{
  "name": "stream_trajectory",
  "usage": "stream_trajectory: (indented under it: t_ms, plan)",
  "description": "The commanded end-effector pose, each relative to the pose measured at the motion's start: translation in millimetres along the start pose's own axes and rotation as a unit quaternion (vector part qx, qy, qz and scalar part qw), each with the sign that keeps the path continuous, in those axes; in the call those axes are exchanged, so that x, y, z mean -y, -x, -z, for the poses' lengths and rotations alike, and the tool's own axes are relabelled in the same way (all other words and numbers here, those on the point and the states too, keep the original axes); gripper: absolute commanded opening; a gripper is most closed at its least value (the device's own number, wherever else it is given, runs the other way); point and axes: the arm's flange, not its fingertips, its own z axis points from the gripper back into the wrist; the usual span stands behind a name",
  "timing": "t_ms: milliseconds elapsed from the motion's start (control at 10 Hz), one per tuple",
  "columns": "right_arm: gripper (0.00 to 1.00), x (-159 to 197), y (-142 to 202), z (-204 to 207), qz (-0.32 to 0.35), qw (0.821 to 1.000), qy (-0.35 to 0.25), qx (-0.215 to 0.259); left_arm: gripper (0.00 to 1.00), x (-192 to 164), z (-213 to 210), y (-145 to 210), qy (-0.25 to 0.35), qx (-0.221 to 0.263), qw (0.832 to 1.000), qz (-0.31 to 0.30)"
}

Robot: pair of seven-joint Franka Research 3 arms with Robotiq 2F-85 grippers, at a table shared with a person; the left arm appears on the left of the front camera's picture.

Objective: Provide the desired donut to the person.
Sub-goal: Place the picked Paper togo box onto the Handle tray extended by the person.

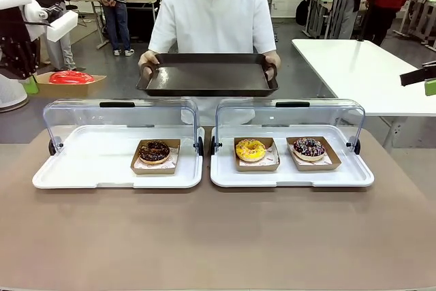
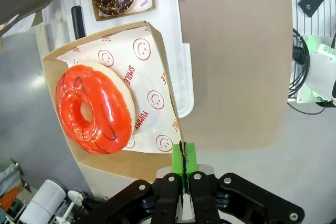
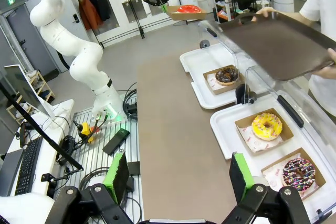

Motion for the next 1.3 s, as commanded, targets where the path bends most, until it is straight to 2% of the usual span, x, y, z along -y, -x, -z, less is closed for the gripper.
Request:
stream_trajectory:
  t_ms: [0, 800, 900, 1000, 1100, 1200]
  plan:
    - [1.00, 0, -1, 0, -0.004, 1.000, -0.004, 0.007, 0.00, 1, -4, -3, -0.003, -0.002, 1.000, -0.008]
    - [1.00, 0, -1, 0, -0.004, 1.000, -0.004, 0.007, 0.01, 0, 0, 0, 0.000, 0.000, 1.000, 0.000]
    - [1.00, 0, -1, 0, -0.004, 1.000, -0.004, 0.007, 0.01, -3, -18, -1, -0.013, 0.026, 0.999, -0.016]
    - [1.00, 0, -1, 0, -0.004, 1.000, -0.004, 0.007, 0.01, -29, -50, -4, -0.030, 0.022, 0.999, 0.002]
    - [1.00, 0, -1, 0, -0.004, 1.000, -0.004, 0.007, 0.01, -8, -65, -27, -0.059, 0.020, 0.998, 0.004]
    - [1.00, 0, -1, 0, -0.004, 1.000, -0.004, 0.007, 0.01, -3, -76, -47, -0.072, 0.014, 0.997, 0.023]
